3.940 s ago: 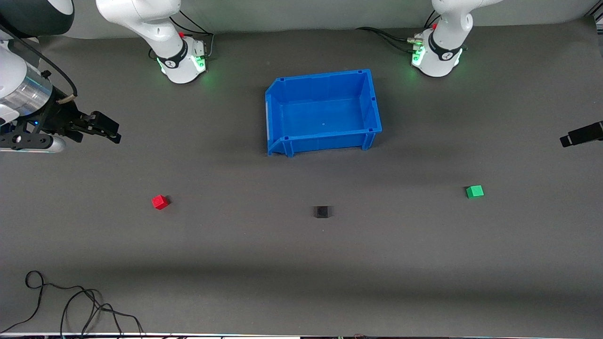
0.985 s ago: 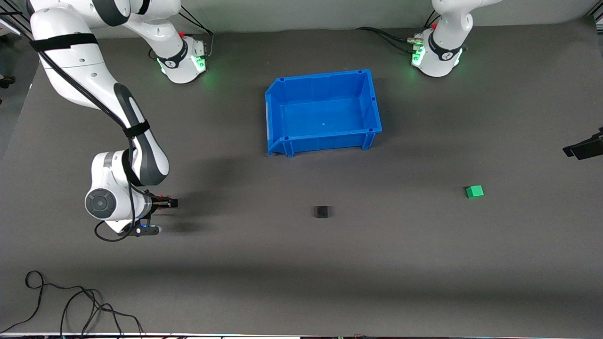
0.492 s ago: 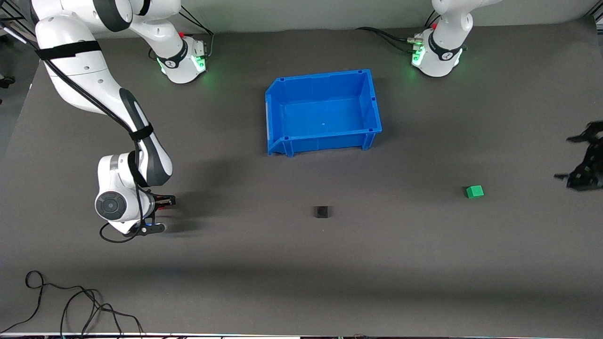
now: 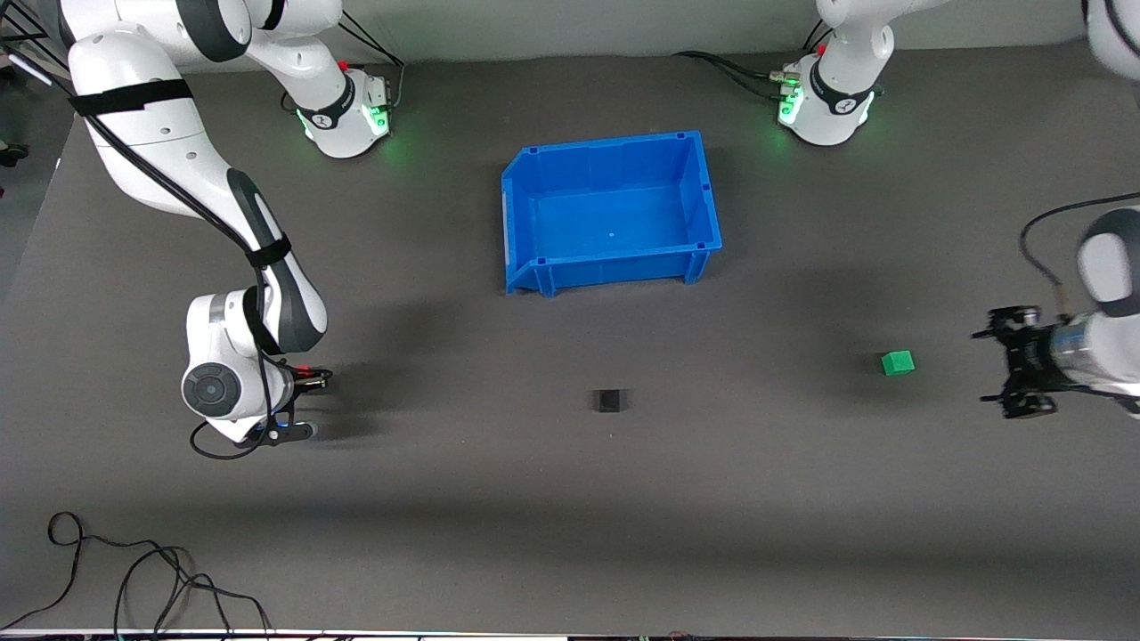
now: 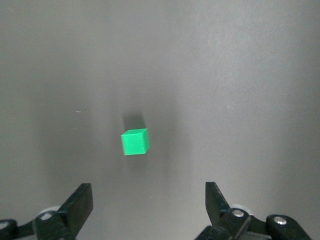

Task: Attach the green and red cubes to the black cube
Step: 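Grasp the red cube with the right gripper while the left gripper reaches the green cube, then carry the red cube toward the black cube while the left gripper grasps the green cube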

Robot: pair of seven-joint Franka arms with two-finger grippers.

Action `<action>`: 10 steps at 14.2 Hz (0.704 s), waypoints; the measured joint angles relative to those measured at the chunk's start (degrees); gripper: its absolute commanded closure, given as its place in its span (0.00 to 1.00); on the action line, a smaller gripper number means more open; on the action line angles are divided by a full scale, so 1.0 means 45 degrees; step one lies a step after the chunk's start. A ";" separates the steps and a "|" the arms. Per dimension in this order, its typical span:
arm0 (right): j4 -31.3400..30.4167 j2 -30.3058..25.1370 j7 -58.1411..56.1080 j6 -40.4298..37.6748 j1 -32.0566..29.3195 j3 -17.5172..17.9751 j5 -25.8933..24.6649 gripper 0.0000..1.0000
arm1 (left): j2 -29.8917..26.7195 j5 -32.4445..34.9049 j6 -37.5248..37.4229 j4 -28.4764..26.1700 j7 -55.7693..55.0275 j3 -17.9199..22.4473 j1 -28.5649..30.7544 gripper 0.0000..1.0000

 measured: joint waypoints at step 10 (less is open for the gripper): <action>0.1801 -0.0340 0.3233 -0.0712 -0.0221 -0.0007 0.2701 0.88 | 0.0902 0.1582 0.5023 -0.3159 -0.1860 0.0102 -0.0069 0.00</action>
